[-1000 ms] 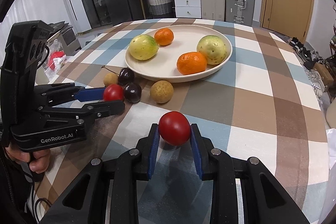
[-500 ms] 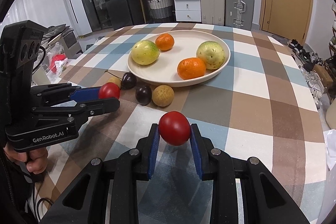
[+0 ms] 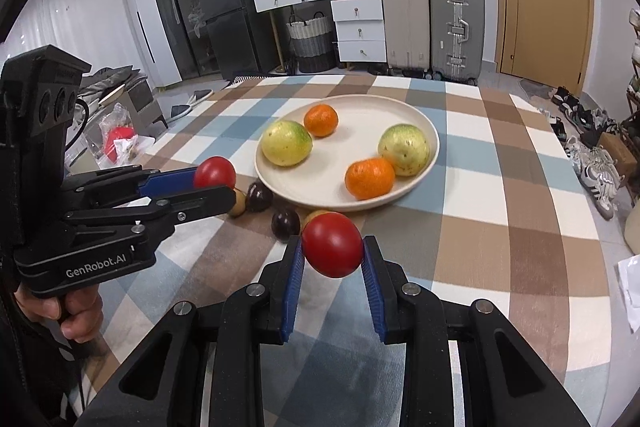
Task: Organize fruits
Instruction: 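Grasp the other red tomato with the left gripper while the right gripper lifts its tomato, then carry both red tomatoes over the white plate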
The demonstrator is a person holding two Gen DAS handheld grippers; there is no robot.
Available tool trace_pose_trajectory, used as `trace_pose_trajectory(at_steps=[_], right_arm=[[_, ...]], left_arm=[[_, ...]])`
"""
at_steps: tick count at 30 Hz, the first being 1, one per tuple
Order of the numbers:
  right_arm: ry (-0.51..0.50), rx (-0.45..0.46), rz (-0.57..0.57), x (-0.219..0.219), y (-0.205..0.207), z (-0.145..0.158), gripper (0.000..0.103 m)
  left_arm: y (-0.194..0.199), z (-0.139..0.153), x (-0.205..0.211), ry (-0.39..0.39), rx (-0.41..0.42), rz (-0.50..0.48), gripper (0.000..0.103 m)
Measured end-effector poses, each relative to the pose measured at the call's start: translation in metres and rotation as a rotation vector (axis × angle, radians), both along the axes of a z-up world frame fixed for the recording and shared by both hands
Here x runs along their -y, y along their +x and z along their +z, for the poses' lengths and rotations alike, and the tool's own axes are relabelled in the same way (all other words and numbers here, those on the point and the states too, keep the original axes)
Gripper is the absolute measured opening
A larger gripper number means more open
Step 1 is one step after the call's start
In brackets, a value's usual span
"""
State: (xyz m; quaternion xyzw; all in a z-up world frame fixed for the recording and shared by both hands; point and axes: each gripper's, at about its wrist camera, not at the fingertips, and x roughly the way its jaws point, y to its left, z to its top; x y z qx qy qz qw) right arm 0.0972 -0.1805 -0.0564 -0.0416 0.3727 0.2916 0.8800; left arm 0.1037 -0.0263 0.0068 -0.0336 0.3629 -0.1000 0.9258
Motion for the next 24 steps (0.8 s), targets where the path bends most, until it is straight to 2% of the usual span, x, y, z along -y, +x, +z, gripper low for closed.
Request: trace_pose_trajectory(at_steps=[9,24], right_arm=[[0.008,0.023,0.018,-0.007,0.007,0.016,0.03],[0.055,0.025,0.004,-0.017,0.054,0.029,0.03]], left_arm=[[0.015,0.011,0.0,0.006,0.027,-0.011,0.029],[0.053,0.017,-0.005,-0.002,0.04,-0.003,0.029]])
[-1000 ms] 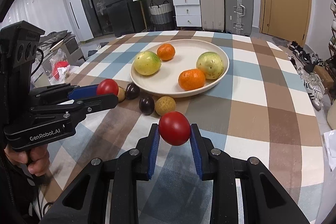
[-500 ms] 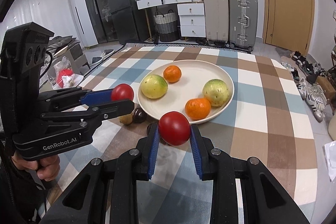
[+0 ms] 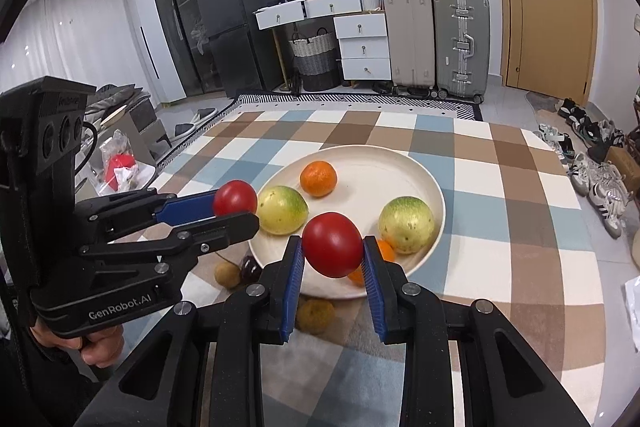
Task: Organize fruits
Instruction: 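Carry both red tomatoes over the white plate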
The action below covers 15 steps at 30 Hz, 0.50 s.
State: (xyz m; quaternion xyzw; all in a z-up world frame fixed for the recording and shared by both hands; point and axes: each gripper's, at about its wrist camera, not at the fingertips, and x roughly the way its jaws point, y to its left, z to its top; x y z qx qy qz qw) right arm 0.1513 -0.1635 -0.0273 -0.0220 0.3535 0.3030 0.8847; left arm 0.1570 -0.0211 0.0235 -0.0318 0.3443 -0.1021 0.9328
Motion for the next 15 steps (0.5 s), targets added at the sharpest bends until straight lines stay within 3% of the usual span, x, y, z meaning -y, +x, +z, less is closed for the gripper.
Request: trace_pose_trajectory(at_steps=[15], right_arm=[[-0.013,-0.032,-0.017,-0.021,0.055,-0.015,0.03]], left_arm=[[0.046,-0.023,0.003,0.043,-0.035,0.002,0.029]])
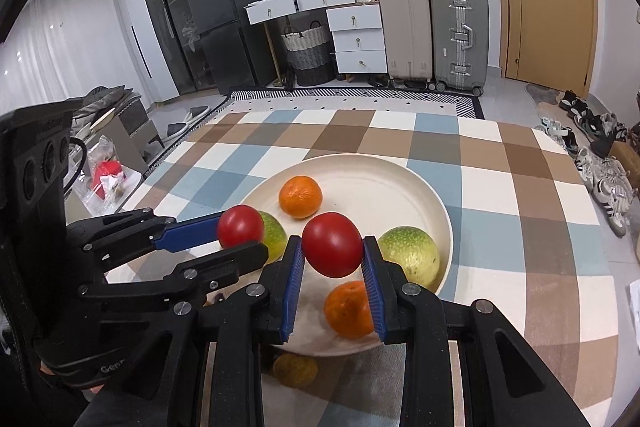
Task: Organize fruits
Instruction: 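Carry both red tomatoes over the white plate, then lower both tomatoes onto the plate and open both grippers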
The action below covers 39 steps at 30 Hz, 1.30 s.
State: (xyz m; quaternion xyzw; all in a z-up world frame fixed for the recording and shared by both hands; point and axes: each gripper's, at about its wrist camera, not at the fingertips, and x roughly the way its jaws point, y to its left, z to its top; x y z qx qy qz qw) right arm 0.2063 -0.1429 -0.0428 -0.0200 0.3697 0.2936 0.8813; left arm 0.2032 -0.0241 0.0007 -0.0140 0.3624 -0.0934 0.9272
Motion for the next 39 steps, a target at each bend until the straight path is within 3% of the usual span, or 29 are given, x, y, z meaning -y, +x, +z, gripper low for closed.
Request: trace_pose_trajectory(at_steps=[17,21,25,26,30,31,33,36,39], right_arm=[[0.0,-0.021,-0.018,-0.001,0.031,-0.013,0.03],[0.005,-0.009,-0.024,0.003,0.03,-0.011,0.042],[0.024,0.004,-0.037,0.014,0.023,-0.006,0.05],[0.022,0.011,-0.049,0.017,0.02,-0.004,0.055],[0.044,0.021,-0.081,0.035,0.007,-0.001,0.086],[0.059,0.016,-0.087,0.041,0.003,0.0,0.089],[0.07,0.006,-0.104,0.05,-0.003,0.001,0.098],[0.061,-0.018,-0.118,0.06,-0.011,-0.001,0.102],[0.05,-0.032,-0.125,0.065,-0.02,-0.001,0.102]], left_arm=[[0.027,-0.009,-0.001,0.01,-0.01,0.014,0.029],[0.023,-0.007,-0.005,-0.025,-0.018,0.018,0.029],[0.016,-0.003,-0.008,-0.041,-0.036,0.024,0.044],[0.013,-0.002,-0.009,-0.044,-0.033,0.024,0.047],[-0.002,0.007,-0.013,-0.04,-0.017,0.046,0.079],[-0.006,0.009,-0.015,-0.041,-0.013,0.051,0.086],[-0.014,0.013,-0.018,-0.043,-0.007,0.062,0.087],[-0.027,0.017,-0.021,-0.029,-0.003,0.081,0.102],[-0.04,0.02,-0.024,-0.023,0.006,0.086,0.102]])
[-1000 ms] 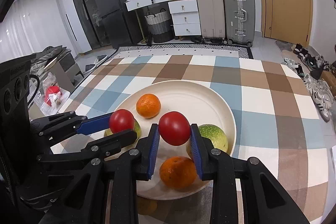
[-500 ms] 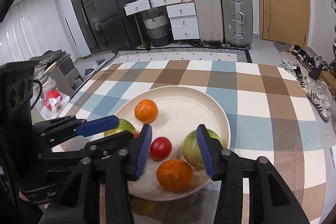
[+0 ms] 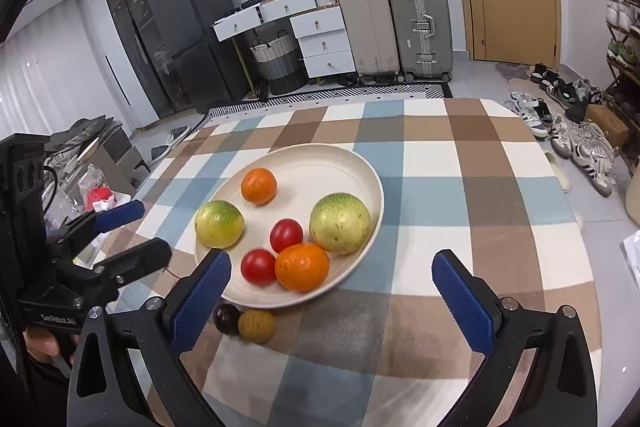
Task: Organize fruits
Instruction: 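Lower both tomatoes onto the plate and open both grippers, then withdraw both grippers from the plate toward the small brown fruits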
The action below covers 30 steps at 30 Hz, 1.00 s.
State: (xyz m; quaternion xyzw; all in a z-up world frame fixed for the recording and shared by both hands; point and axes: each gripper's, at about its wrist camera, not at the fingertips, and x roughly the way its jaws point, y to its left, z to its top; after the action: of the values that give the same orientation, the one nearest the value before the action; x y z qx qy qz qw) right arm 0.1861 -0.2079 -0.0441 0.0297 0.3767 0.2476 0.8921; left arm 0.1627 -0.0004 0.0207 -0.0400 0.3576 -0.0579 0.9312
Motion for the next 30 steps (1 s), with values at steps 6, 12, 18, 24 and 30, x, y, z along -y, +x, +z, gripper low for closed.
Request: trace_pose_trajectory(at_steps=[6,12,18,24,30], right_arm=[[0.012,-0.018,-0.007,0.005,-0.015,-0.001,0.102],[-0.003,-0.041,0.002,0.002,-0.029,-0.008,0.102],[-0.022,-0.07,0.033,-0.007,-0.036,-0.018,0.102],[-0.048,-0.101,0.054,-0.015,-0.04,-0.031,0.102],[-0.079,-0.13,0.083,-0.025,-0.042,-0.044,0.102]], left_arm=[[-0.023,0.001,-0.008,-0.003,-0.001,0.023,0.102],[-0.038,-0.004,-0.016,-0.005,-0.021,0.046,0.102],[-0.048,-0.014,-0.02,-0.002,-0.043,0.055,0.102],[-0.048,-0.029,-0.021,-0.013,-0.08,0.061,0.102],[-0.047,-0.044,-0.021,-0.017,-0.112,0.067,0.102]])
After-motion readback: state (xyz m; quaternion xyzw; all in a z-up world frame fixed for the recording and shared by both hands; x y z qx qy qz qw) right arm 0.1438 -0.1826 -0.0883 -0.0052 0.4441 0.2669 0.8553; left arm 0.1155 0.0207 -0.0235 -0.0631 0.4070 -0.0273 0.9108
